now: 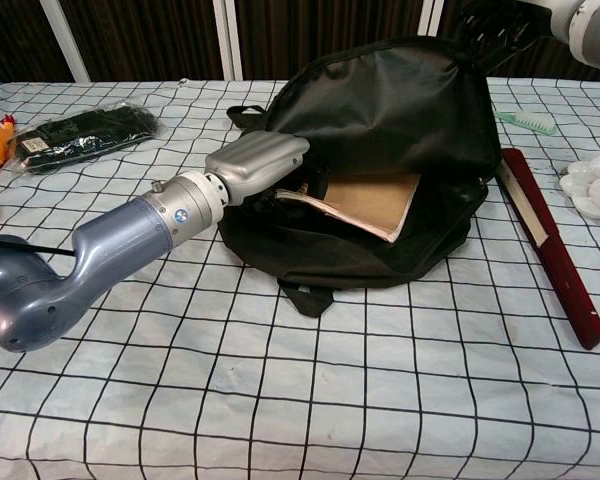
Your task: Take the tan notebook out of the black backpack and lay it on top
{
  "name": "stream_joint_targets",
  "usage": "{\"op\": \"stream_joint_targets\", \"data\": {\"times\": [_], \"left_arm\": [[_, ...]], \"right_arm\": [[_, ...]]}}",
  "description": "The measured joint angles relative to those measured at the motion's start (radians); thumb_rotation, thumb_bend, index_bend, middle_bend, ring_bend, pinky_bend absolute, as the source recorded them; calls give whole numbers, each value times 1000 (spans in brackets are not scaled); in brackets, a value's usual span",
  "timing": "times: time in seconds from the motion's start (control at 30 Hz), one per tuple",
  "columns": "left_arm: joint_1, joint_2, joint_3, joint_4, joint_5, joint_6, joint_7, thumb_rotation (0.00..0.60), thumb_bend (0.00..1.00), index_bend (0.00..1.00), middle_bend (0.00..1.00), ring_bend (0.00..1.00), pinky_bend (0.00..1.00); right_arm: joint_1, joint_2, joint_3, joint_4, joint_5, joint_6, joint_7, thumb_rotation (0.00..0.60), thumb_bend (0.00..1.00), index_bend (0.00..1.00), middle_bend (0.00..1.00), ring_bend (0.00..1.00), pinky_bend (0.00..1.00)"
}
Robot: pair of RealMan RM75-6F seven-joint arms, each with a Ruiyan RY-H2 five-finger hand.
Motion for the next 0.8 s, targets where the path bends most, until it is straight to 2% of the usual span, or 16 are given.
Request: {"op": "stream_joint_targets", "data": {"times": [0.8], "left_arm": [[11, 13, 9, 6, 5, -3, -34, 600, 459, 551, 523, 309, 314]], "right_arm": [[15, -36, -1, 32, 12, -4, -7, 600, 534, 697, 593, 504, 280]]}}
